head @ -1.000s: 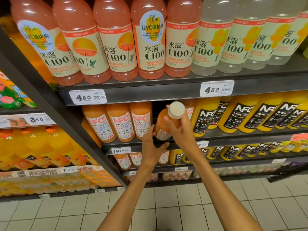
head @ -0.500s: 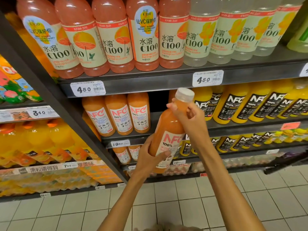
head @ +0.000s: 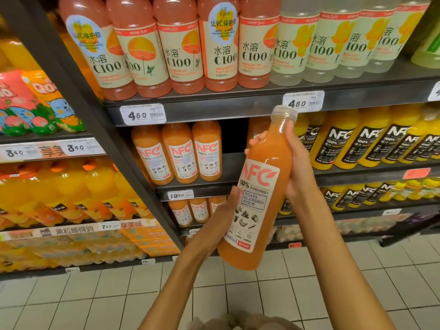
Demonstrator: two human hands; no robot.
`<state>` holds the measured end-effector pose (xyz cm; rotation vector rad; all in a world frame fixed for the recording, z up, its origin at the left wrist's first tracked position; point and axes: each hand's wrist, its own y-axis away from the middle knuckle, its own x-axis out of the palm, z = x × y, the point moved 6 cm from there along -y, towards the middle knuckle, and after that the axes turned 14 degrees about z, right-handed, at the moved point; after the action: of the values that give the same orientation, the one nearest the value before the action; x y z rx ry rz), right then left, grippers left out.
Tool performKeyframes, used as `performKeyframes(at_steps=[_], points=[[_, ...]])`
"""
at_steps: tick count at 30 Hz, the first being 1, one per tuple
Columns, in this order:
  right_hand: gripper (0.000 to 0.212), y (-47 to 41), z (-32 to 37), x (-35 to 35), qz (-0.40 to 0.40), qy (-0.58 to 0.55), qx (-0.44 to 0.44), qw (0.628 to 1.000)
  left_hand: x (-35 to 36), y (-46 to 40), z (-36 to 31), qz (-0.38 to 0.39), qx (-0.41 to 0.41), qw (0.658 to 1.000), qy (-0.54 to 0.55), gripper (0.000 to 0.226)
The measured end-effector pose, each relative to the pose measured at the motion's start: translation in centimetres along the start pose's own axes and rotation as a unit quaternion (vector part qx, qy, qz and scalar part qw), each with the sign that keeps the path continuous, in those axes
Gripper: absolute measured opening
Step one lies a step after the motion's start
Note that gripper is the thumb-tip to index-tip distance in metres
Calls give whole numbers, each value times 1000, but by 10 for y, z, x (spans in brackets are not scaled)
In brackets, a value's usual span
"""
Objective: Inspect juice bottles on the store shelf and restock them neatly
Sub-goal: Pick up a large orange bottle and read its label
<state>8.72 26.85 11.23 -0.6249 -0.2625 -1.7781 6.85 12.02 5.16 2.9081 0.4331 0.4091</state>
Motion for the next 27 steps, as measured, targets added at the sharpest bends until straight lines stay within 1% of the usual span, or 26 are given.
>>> performKeyframes(at_steps=[2,4,6,8,10,12,14,16,18,19,21,22,24,26,27], points=[[44,6,1,-4,-78,82,27,993,0,1,1,-8,6,1000,-7,47],[42,10,-1,-7,-149,132,59,978,2,4,7,-9,0,1000,15,45],[44,12,-5,-8,-161,160,94,969,3,8,17,-20,-10,998,57,45],[43,12,-7,-8,-127,154,109,974,1,13,25,-26,-20,993,114,48],[47,12,-11,-8,-78,109,102,986,-1,17,30,-16,-33,984,174,55],[54,11,-16,-6,-26,25,90,995,1,17,37,12,-61,971,232,66],[58,9,-20,3,20,-64,84,994,9,15,40,52,-80,957,273,74],[59,5,-21,5,41,-95,77,992,19,13,43,84,-87,949,292,75],[52,3,-17,3,45,-87,69,993,26,9,43,95,-86,949,288,73],[49,3,-13,1,43,-86,68,993,26,8,41,84,-78,956,270,68],[45,5,-4,-4,26,-62,77,995,21,5,33,37,-52,976,206,56],[42,7,2,-7,6,-26,86,996,18,3,30,14,-42,983,177,55],[38,10,11,-14,-51,75,106,990,22,-1,22,-1,-18,991,129,54],[45,10,15,-20,-106,156,130,973,32,-8,18,-11,5,995,96,46],[51,10,16,-23,-116,185,143,965,37,-11,19,-16,10,995,95,44]])
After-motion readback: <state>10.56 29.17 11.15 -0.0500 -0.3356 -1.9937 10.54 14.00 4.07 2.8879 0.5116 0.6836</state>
